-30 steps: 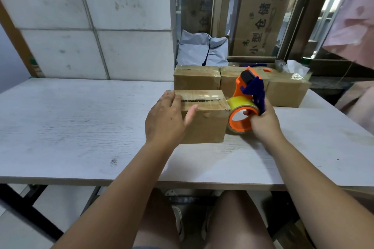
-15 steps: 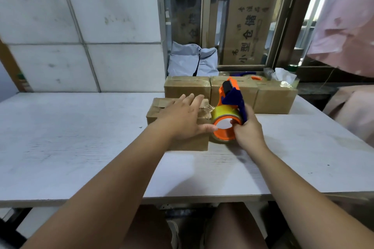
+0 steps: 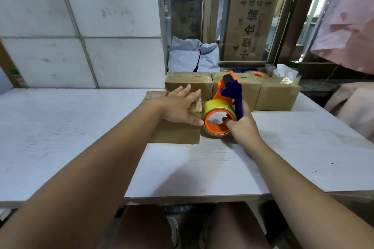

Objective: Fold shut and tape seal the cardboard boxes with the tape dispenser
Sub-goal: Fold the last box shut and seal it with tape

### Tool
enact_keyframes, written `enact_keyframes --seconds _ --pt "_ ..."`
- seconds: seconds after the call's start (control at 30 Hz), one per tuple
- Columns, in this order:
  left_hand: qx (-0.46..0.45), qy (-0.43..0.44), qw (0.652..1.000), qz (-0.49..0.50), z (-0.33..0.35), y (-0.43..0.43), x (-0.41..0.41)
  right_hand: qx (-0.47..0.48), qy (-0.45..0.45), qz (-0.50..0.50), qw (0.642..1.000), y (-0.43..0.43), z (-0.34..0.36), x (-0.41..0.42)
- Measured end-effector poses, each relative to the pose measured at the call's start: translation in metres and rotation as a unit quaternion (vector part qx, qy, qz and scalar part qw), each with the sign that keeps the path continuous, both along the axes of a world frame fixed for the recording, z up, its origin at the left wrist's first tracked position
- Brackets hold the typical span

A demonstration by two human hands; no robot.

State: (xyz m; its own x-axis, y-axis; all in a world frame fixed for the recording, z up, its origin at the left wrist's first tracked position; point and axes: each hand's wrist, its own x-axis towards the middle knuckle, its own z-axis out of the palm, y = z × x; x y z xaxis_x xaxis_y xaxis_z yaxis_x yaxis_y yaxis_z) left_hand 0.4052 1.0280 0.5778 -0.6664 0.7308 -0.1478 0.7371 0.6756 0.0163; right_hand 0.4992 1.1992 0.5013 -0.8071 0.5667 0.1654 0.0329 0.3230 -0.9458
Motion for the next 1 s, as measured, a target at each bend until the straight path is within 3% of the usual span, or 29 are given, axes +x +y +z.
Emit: enact_keyframes --seconds 0.27,0.5,0.73,0.8,0.93,1.0 --pt "0.014 0.014 1.0 -0.003 -0.003 -0.001 -0.001 0.019 0.001 -0.012 1.0 -0.005 -0.004 0.0" --pt "0.02 0.02 1.0 -0.004 -0.004 -0.002 -0.001 0.142 0.001 -0.025 0.99 0.006 0.019 0.001" --pt "0.022 0.024 0.999 -0.007 -0.003 -0.004 -0.001 0.328 -0.046 -0.035 0.943 0.018 0.014 0.013" --pt "0.022 0.023 0.999 -0.006 -0.004 -0.004 -0.002 0.306 -0.061 -0.036 0.95 0.023 0.013 0.015" --pt "0.024 0.024 0.999 -0.007 -0.005 -0.003 -0.002 0.104 -0.071 -0.032 0.992 0.04 0.02 0.012" --pt "0.024 0.027 0.999 -0.006 -0.006 -0.003 -0.003 0.094 -0.073 -0.023 0.993 0.043 0.023 0.013"
